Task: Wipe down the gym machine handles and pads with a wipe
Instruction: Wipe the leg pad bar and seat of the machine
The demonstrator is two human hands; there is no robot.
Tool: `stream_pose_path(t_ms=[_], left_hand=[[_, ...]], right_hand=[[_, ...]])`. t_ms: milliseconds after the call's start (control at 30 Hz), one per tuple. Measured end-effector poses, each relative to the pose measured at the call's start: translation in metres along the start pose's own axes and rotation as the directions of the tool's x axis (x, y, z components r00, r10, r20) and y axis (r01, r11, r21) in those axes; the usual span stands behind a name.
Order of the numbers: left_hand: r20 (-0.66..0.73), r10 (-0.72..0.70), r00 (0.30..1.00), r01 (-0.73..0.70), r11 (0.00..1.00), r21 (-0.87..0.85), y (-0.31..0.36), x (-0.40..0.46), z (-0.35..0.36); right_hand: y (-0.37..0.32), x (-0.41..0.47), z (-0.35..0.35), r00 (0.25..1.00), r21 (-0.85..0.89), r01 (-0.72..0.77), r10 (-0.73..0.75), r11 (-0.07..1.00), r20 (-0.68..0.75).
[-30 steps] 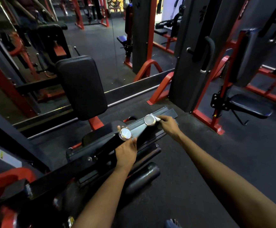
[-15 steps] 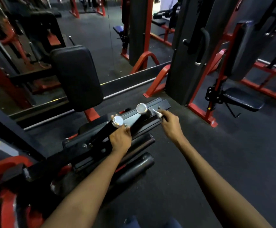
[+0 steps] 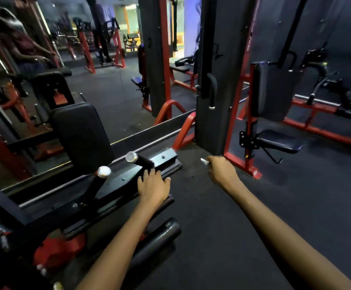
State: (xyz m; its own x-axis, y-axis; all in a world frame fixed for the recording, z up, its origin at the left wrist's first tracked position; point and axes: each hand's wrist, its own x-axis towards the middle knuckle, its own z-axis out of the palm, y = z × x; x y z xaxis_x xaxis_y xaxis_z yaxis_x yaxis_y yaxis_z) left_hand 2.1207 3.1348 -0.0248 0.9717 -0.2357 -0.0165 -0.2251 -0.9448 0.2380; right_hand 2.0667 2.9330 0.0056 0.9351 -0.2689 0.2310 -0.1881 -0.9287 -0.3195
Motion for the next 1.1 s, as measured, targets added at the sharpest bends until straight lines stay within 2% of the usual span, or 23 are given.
stream_pose_path(t_ms=[233, 333, 500, 733, 933, 1100], left_hand=[[-0.266, 0.114, 0.957, -0.146, 0.984, -0.102, 0.104, -0.048, -0.011], [-0.254, 0.145, 0.956, -0.184, 0.973, -0.139, 0.147, -0.066, 0.001], [-0.292, 0.199, 0.935, -0.252, 0.955, -0.156, 0.183, -0.079, 0.018], [-0.336, 0.197, 0.921, -0.279, 0.936, -0.215, 0.247, -0.022, 0.046], [-0.327, 0.141, 0.935, -0.219, 0.951, -0.217, 0.292, 0.052, 0.067], [-0.294, 0.06, 0.954, -0.12, 0.974, -0.192, 0.308, 0.113, 0.075]], right_hand=[[0.07, -0.047, -0.059, 0.997, -0.026, -0.063, 0.061, 0.998, -0.048], [0.107, -0.071, -0.07, 0.989, 0.009, -0.101, 0.101, 0.995, -0.112], [0.141, -0.081, -0.068, 0.985, -0.011, -0.06, 0.058, 0.998, -0.16], [0.199, -0.015, -0.069, 0.95, 0.088, 0.083, -0.052, 0.993, -0.308], [0.248, 0.079, -0.065, 0.953, 0.03, 0.179, -0.165, 0.983, -0.253], [0.266, 0.154, -0.045, 0.955, 0.085, 0.225, -0.202, 0.971, -0.216]])
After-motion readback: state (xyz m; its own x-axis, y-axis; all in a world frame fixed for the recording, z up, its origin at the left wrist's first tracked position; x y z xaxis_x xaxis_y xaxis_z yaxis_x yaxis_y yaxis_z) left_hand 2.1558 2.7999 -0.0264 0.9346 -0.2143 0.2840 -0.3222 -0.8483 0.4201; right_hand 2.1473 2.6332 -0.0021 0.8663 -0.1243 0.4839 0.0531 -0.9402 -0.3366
